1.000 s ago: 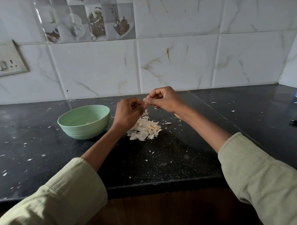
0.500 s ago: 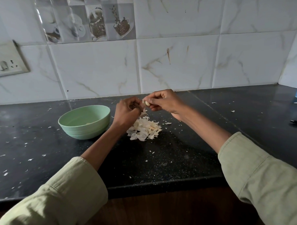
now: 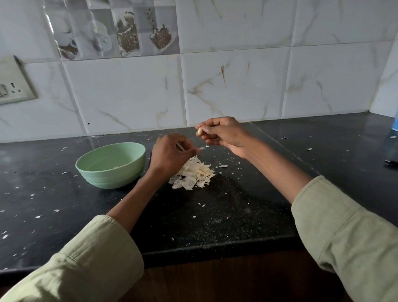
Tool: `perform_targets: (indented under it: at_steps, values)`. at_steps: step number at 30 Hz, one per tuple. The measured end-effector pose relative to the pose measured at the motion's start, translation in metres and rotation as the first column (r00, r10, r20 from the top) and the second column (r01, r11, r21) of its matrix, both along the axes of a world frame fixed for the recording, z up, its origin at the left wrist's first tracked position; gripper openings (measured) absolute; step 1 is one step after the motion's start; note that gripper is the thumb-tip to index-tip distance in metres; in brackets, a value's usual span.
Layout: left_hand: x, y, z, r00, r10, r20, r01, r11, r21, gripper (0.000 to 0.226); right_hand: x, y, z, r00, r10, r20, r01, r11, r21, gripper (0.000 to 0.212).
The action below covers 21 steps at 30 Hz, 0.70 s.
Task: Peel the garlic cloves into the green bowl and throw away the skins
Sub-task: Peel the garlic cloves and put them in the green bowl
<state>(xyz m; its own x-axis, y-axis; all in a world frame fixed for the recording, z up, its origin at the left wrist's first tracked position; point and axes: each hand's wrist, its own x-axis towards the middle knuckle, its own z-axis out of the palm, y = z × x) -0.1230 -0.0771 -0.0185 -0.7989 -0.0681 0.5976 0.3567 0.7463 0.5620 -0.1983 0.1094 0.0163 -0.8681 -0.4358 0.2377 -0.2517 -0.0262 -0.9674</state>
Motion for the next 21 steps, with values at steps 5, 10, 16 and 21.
perform_targets:
  at_steps: [5,10,16,21]
  values:
    - [0.003,0.004,0.002,0.999,-0.029,0.026,0.027,0.996,0.084,0.039,0.0,0.002,0.002,0.999,0.044,0.013,-0.045,0.999,0.012,0.012]
    - [0.008,0.009,0.009,0.996,-0.081,-0.036,0.086,0.985,0.147,0.045,0.001,0.001,-0.001,0.996,0.09,0.017,-0.091,0.994,0.055,0.014]
    - [0.015,0.011,0.015,0.98,-0.064,-0.187,0.071,0.997,0.03,0.015,0.002,-0.001,-0.002,0.996,0.06,-0.068,-0.055,0.995,0.079,0.02]
    - [0.027,0.005,0.025,0.921,0.137,-0.365,-0.224,0.952,-0.208,0.008,0.015,-0.005,0.002,0.969,0.071,-0.237,-0.038,0.99,0.138,0.03]
